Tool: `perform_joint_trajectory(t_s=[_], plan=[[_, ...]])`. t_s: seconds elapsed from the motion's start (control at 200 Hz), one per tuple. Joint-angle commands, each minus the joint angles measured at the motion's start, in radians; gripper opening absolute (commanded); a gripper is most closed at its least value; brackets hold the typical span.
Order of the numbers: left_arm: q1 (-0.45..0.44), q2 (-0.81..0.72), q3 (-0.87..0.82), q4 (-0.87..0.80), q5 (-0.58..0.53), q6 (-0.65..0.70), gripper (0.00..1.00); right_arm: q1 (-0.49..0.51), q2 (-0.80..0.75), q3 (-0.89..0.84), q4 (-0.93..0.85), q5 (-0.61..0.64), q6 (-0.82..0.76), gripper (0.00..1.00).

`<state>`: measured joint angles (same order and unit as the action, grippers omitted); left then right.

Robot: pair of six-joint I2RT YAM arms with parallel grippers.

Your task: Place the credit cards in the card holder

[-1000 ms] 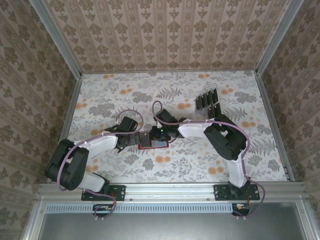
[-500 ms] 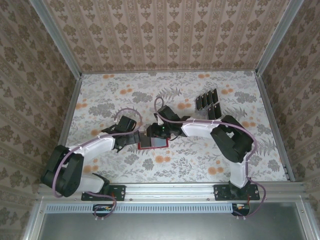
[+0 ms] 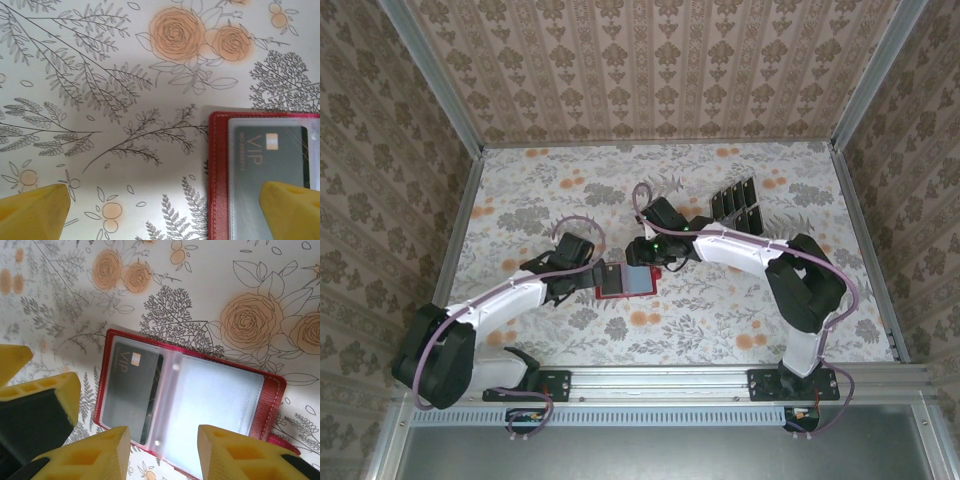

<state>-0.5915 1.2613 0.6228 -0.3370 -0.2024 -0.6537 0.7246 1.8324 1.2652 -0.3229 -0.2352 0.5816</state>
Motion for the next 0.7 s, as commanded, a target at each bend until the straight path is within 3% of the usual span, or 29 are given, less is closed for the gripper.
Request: perform_joint_trajectory(t_s=[0.0,0.405,0.695], plan=[[-0.020,0.012,0.021,-0.007,-0.003,-0.026,1.00,0.008,0.041,0.044,-0.082,0.030,-0.054,0.42],[-0.056,0.043,0.022,0.015,-0.016,-0.037,1.00,0.009,0.138,0.075,-0.079,0.022,-0.052,0.42],[-0.064,0.041,0.005,0.054,-0.008,-0.017,1.00,0.010,0.206,0.022,0.060,-0.088,0.064,0.41]])
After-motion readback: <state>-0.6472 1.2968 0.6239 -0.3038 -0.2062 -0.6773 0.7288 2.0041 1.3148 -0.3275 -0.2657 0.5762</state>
